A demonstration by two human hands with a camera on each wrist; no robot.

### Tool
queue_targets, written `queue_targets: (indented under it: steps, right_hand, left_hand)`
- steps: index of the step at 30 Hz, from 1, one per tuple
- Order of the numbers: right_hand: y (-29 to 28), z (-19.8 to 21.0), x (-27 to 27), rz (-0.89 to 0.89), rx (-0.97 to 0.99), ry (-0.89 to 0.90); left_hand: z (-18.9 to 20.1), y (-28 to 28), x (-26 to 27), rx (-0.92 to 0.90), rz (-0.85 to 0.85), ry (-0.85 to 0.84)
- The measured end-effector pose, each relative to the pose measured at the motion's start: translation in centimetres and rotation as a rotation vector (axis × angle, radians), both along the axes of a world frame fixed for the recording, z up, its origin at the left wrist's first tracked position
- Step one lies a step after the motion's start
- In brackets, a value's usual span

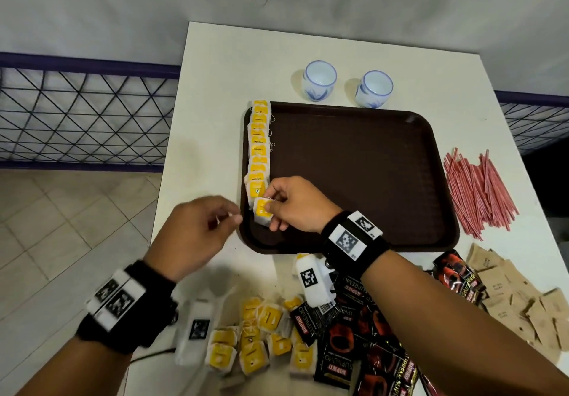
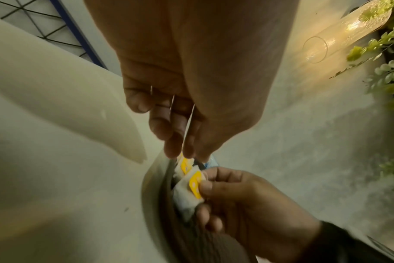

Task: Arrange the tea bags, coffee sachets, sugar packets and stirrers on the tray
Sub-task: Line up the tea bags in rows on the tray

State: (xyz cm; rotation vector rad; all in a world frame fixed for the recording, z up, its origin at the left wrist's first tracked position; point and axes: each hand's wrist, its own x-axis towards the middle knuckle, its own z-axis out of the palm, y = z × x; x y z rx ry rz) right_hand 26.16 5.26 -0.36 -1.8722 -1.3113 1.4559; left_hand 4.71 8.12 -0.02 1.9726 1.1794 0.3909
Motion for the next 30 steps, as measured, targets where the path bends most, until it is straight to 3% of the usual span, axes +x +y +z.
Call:
queue_targets:
  steps: [8,17,26,30]
  right_hand:
    - [0.8,-0.3,-0.5,-0.047,0.048,-0.012]
    - [0.9,-0.3,-1.1,-0.110,0.085,-0.059]
    - [0.3,0.2,-1.2,-0.156,0.050,-0.116]
    - [-2.2,1.0,0.0,-0.149,0.070,-0.160]
  left_hand:
    - [-0.7,-6.9,-5.8,-0.197,-0.101,0.030]
    - [-0.6,-9.5,-8.1,-0.413,-0.128,0.104]
    - [-0.8,-9.9,-7.3,-0.450,-0.186,0.159]
    - [-0.9,-9.6,-7.3,-0.428,-0.195,0.102]
